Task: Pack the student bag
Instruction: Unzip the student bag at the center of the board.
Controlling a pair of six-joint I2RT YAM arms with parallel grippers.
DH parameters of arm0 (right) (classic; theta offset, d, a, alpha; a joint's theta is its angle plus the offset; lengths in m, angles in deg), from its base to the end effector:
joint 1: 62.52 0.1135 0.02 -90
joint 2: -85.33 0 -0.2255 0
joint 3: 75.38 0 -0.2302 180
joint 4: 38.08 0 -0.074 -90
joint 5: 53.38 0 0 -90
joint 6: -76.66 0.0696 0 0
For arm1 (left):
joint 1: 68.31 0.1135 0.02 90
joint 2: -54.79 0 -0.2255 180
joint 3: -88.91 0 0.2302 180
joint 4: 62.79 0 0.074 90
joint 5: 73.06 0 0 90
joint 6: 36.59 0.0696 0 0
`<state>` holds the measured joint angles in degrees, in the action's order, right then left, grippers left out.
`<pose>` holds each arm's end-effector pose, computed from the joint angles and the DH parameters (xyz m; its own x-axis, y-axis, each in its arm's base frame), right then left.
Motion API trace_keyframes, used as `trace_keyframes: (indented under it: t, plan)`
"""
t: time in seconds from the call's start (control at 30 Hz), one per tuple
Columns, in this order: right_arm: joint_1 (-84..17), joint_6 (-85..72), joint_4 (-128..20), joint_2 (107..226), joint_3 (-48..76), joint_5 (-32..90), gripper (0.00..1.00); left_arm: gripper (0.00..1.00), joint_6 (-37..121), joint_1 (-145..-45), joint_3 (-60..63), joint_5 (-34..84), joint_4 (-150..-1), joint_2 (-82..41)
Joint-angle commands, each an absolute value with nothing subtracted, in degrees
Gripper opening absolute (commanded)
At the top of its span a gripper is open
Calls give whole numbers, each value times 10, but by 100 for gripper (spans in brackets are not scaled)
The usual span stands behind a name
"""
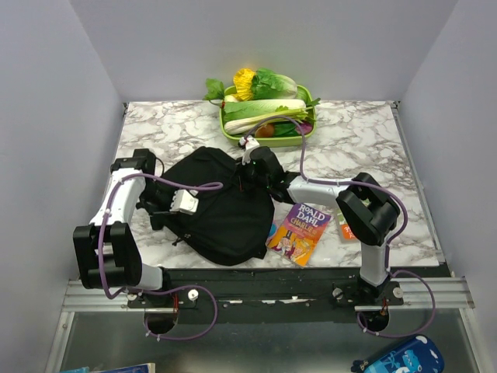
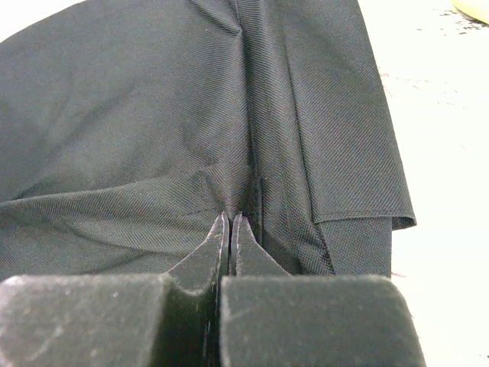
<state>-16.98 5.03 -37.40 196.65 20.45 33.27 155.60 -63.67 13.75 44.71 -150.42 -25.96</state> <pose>0.3020 0.3135 0.1546 -0.5324 -0.0933 -0.8413 -0.6126 0.7284 0.3068 0.2072 -0.0157 0.1783 0.1147 0.8770 -0.4666 0.9933 -0.1068 0.0433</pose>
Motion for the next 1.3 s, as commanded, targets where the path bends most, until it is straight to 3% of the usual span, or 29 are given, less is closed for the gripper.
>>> trace_keyframes:
  t: [0.0,0.07,0.13,0.17,0.2,0.27,0.37,0.5,0.63,0.83,1.27]
  plan:
    - [-193,19,-367,1951,203,416,1,0,1555,-616,145,358,-1604,-247]
    - [-193,15,-360,1947,209,406,1,4,1551,-616,138,361,-1606,-254]
    - [-193,12,-354,1938,216,390,4,28,1531,-616,119,388,-1590,-257]
    - [-194,11,-354,1935,217,386,7,48,1519,-616,107,429,-1584,-261]
    - [-193,11,-354,1932,219,382,11,51,1514,-617,93,450,-1582,-265]
    - [-193,12,-354,1920,224,377,30,61,1446,-626,43,500,-1550,-287]
    - [-193,12,-354,1906,234,371,49,66,1328,-647,-20,576,-1488,-328]
    - [-193,14,-355,1890,246,352,61,68,1207,-707,-13,583,-1347,-346]
    - [-192,15,-365,1866,261,350,61,66,1124,-769,51,503,-1172,-351]
    - [-192,14,-367,1802,310,337,58,59,1042,-785,81,427,-1080,-391]
    - [-192,24,-376,1791,338,330,58,63,1055,-809,144,491,-1152,-347]
